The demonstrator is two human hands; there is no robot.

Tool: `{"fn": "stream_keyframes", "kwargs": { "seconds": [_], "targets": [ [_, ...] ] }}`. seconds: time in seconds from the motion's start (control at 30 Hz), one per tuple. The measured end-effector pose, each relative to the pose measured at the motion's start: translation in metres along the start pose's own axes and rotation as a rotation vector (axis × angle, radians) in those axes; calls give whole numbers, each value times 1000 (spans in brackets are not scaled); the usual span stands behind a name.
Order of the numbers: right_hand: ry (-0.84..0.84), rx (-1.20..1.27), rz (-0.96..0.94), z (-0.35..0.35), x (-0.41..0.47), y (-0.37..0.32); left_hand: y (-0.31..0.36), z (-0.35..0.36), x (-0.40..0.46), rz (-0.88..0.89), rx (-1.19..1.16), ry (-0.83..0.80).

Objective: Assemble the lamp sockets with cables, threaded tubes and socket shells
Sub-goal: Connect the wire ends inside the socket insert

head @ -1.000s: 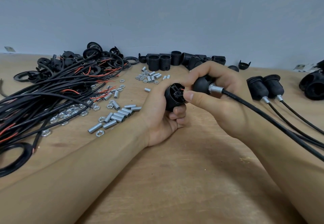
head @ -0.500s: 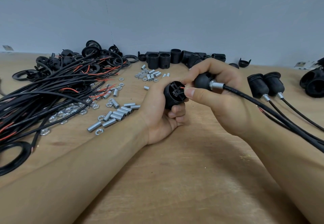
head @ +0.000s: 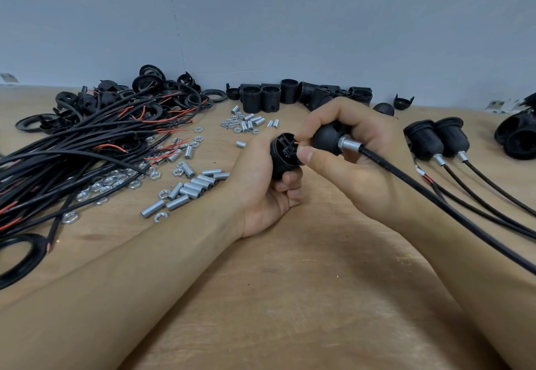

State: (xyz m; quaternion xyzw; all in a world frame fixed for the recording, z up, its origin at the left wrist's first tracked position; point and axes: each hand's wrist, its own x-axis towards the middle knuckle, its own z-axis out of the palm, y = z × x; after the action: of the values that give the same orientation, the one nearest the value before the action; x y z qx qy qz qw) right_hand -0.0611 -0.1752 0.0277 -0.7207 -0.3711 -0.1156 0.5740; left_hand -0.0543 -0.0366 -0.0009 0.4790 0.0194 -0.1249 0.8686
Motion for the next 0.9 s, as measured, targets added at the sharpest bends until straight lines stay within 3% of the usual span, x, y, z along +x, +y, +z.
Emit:
{"fn": "stream_keyframes", "kwargs": {
  "seconds": [0.43,0.6,0.9],
  "targets": [
    [-1,151,141,1,1,2,-1,2,-2,14,44,44],
    [41,265,293,-3,3,11,0,0,-1,5,10,49],
    [-8,142,197,-11,4,10,2,0,-2,23,-16,55]
  ]
}}
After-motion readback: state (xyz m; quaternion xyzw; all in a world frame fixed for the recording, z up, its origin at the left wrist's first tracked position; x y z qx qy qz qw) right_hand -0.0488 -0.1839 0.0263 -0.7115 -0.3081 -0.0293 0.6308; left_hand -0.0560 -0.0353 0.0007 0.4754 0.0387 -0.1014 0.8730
